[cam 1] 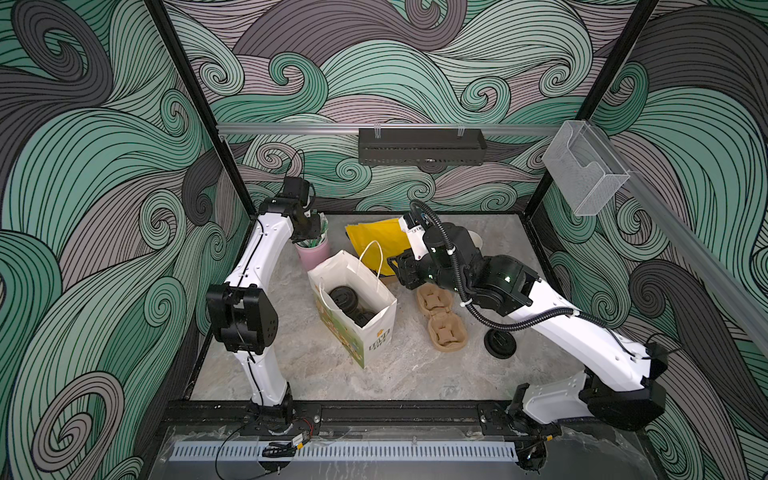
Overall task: Pack the takeout coffee
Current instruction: 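Grasp a green-wrapped straw in the pink cup with the left gripper and lift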
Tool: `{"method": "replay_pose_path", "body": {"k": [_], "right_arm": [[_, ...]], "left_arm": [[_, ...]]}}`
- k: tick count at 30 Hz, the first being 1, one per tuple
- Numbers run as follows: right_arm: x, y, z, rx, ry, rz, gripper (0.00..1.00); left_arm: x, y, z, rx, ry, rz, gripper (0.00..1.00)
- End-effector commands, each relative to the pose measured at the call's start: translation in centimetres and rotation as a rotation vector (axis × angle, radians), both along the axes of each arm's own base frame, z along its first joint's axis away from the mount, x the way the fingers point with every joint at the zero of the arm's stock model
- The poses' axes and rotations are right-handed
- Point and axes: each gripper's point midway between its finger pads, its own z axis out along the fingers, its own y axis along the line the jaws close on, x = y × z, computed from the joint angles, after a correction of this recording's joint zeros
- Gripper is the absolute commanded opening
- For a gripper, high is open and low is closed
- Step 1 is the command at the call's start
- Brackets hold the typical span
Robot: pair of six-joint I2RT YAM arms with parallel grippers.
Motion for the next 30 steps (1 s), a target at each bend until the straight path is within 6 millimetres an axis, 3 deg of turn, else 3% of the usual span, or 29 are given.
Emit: {"method": "replay_pose_path", "body": {"k": [1, 12, 18, 30], "right_arm": [[-0.2, -0.6, 0.6, 0.021, -0.009, -0.017, 0.51], [-0.1, -0.5, 0.4, 0.02, -0.006, -0.017, 0.52], [-0.2, -0.5, 0.5, 0.027, -0.006, -0.013, 0.52], [-0.4, -0.8, 0.5, 0.027, -0.006, -0.013, 0.53]], "left_arm": [[-0.7, 0.4, 1.6, 0.017, -0.021, 0.03, 0.29], [-2.0, 0.2, 2.6, -0.013, -0.041, 0.041, 0.24], [-2.1, 0.4, 1.9, -0.002, -0.019, 0.044, 0.14], [-0.1, 0.9, 0.4, 0.046, 0.012, 0.052, 0.18]]}}
